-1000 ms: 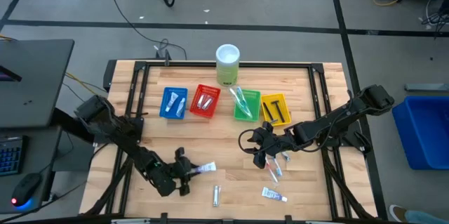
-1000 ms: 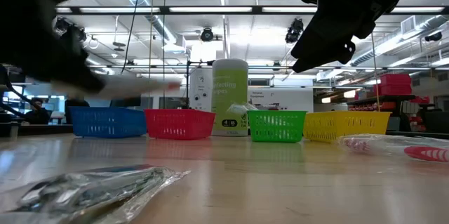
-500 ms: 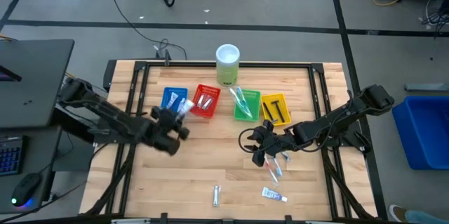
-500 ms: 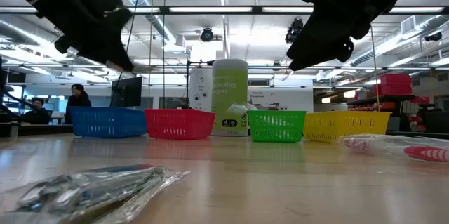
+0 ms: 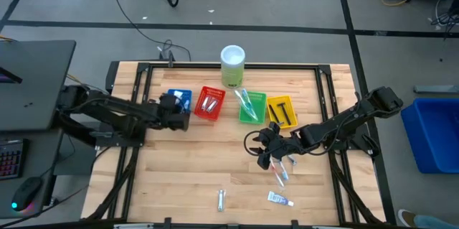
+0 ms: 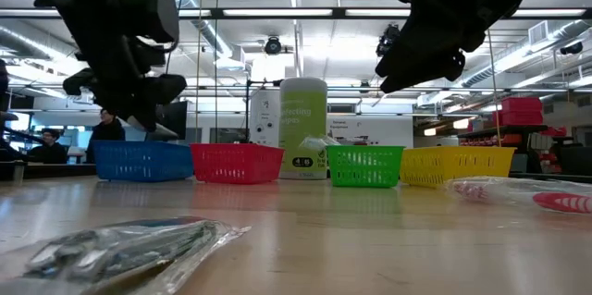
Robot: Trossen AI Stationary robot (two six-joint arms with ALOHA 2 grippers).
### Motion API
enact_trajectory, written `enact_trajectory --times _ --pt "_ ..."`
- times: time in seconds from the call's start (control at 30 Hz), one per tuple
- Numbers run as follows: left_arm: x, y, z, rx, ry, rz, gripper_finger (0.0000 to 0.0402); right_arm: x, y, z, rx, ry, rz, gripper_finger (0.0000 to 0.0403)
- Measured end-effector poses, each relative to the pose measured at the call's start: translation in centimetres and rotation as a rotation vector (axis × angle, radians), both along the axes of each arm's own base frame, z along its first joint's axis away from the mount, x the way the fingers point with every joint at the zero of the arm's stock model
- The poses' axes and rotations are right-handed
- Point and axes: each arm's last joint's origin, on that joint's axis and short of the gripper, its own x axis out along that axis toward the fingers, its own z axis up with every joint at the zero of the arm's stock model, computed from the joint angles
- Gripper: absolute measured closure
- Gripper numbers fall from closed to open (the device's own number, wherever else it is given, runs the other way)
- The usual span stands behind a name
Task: Pick & Place Travel size toiletries
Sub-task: Put the white toothpaste into the blue basket, then put the silver nail cutter into the red basket
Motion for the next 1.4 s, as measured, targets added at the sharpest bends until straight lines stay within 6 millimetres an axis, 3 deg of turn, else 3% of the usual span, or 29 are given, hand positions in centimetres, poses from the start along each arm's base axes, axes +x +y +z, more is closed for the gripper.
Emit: enact_trajectory --times 0.6,0.93,1.2,1.4 --pt "0.2 3.3 -0.9 -0.097 0.045 -0.027 0.0273 0.4 -1.2 0.0 -0.010 0.001 -0.035 0.0212" --pt "0.3 3.6 -0.8 -0.125 0.089 -0.092 0.0244 1.6 -1.0 -2.2 -0.010 0.049 0.016 0.0195" --pt "2.8 2.7 2.5 -0.117 0.043 -0.258 0.0242 2.0 -0.9 -2.9 -0.018 0.055 0.021 0.0205" --pt "5.0 0.3 6.2 -0.102 -0.061 -0.435 0.0242 2.0 -0.9 -2.9 -0.018 0.054 0.020 0.0214"
